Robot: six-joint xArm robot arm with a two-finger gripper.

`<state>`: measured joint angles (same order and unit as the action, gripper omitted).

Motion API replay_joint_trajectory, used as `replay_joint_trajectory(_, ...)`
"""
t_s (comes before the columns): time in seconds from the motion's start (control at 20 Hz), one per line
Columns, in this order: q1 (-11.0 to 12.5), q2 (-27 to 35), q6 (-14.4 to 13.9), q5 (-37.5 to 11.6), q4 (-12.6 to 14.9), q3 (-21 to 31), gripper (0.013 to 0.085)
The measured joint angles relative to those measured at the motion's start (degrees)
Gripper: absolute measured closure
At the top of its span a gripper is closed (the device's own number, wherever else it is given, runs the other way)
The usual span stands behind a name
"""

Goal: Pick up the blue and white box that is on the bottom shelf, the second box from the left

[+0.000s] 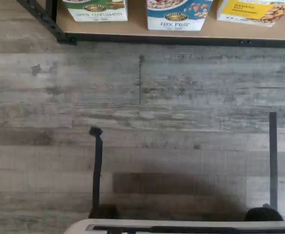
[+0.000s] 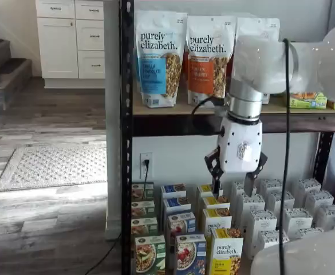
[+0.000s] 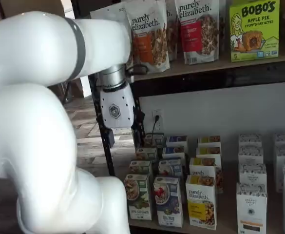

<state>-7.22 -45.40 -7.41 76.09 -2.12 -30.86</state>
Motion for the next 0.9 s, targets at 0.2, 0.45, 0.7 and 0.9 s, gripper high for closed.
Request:
replay_joint_trajectory(0.2,-0.9,1.4,-0.9,-4.2,0.3,2.7,0.0130)
replay_joint_trajectory(0.45,-1.5,3.8,-1.4,-9.4,0.4,5.4,0.0130)
replay_joint_trajectory(0.7,-1.7,5.7,-1.2,-15.0,-0.2,7.9,0.0130)
replay_joint_trajectory(0.9,-2.6,7.2,-2.4,-21.0,0.7,10.2,0.0130)
